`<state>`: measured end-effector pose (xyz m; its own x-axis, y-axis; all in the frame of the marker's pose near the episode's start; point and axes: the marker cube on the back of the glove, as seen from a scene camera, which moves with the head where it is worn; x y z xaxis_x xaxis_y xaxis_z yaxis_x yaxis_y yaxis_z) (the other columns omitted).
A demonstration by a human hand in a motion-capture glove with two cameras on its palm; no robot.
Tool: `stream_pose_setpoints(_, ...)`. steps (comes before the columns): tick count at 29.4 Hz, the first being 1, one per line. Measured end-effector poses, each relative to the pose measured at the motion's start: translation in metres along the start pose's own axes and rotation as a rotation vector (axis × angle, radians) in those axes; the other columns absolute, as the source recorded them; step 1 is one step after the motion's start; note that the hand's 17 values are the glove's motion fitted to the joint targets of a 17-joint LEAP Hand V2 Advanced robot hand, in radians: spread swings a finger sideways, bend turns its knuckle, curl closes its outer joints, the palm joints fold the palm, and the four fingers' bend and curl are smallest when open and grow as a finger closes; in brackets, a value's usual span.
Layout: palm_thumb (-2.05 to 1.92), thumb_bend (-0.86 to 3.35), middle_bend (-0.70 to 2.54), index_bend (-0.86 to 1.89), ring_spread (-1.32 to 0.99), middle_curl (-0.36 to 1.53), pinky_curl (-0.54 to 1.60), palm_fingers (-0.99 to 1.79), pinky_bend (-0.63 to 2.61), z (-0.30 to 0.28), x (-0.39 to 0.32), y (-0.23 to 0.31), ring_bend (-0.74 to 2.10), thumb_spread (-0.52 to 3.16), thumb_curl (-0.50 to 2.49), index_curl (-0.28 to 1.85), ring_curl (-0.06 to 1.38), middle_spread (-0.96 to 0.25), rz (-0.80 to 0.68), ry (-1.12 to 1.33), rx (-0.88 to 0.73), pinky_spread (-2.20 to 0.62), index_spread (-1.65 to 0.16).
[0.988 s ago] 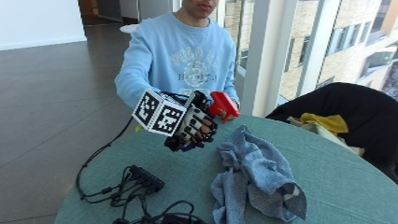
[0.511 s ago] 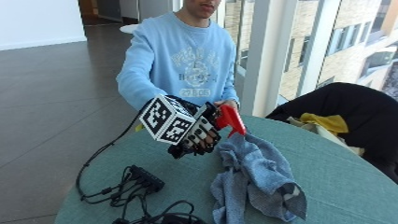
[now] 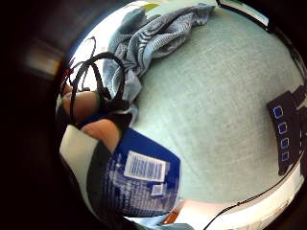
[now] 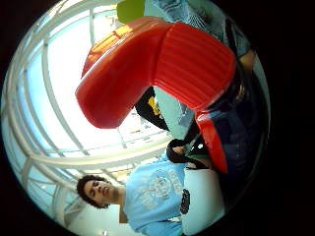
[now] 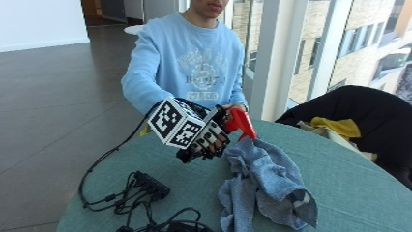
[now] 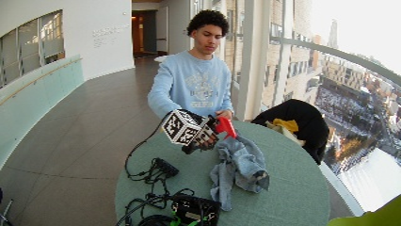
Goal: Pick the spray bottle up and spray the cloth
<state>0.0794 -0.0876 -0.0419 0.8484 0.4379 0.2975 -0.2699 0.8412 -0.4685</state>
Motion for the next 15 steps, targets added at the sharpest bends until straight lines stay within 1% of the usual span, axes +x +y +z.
stream_pose_setpoints(15,0.89,-0.03,0.32,0.14,-0.03,0.48,0.37,1.17,0.21,0.0011,-0.0016,0.0019,0.59,0.71,0.67,0.38,0.4,-0.07,-0.004,0.019,-0.009,0.17,-0.17)
